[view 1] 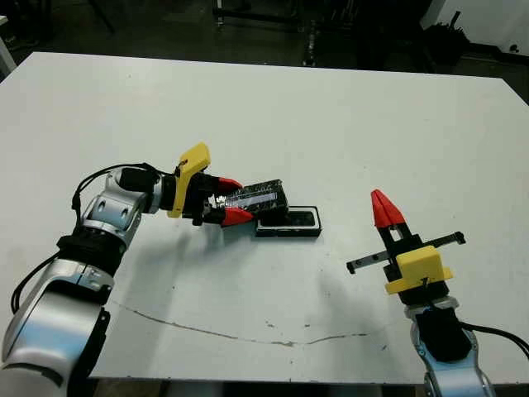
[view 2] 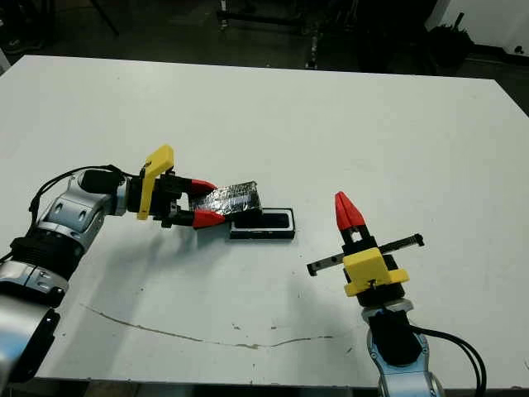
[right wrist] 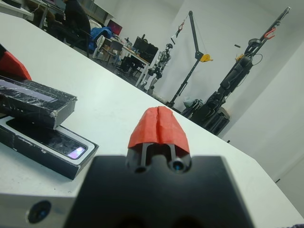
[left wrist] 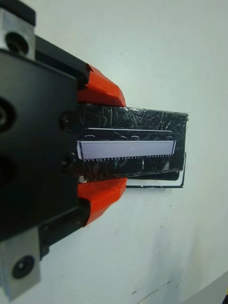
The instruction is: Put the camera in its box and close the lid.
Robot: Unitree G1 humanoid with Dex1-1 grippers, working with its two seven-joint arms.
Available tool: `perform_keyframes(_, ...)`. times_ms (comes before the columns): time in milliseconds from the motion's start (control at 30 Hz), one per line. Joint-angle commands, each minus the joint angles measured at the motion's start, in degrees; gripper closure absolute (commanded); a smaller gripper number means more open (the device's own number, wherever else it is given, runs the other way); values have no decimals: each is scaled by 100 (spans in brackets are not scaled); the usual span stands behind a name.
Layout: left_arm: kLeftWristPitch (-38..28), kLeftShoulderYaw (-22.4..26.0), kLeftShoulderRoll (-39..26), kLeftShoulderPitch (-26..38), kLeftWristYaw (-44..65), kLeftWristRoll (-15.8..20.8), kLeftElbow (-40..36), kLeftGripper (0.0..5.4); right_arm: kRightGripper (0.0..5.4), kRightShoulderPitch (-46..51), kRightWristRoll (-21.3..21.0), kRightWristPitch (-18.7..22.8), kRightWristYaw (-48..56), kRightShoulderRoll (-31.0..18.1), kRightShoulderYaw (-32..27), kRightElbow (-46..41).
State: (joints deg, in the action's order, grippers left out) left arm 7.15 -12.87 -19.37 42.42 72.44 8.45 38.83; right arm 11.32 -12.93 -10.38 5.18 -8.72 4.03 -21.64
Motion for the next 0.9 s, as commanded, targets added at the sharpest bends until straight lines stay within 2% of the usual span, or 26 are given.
perform_keyframes(33,-12,-64,80,80,98,-91,176,225,540,-42,-1,54,-4,-48,-36,37)
perform_keyframes(333,270,-101,296,160,325,-75,384,225,540,-42,-25,101,14,-63,-40,7)
perform_keyframes(900,527,-303,555,-91,504,13,-74,225,540,-20,42,22,27,-78,-76,81)
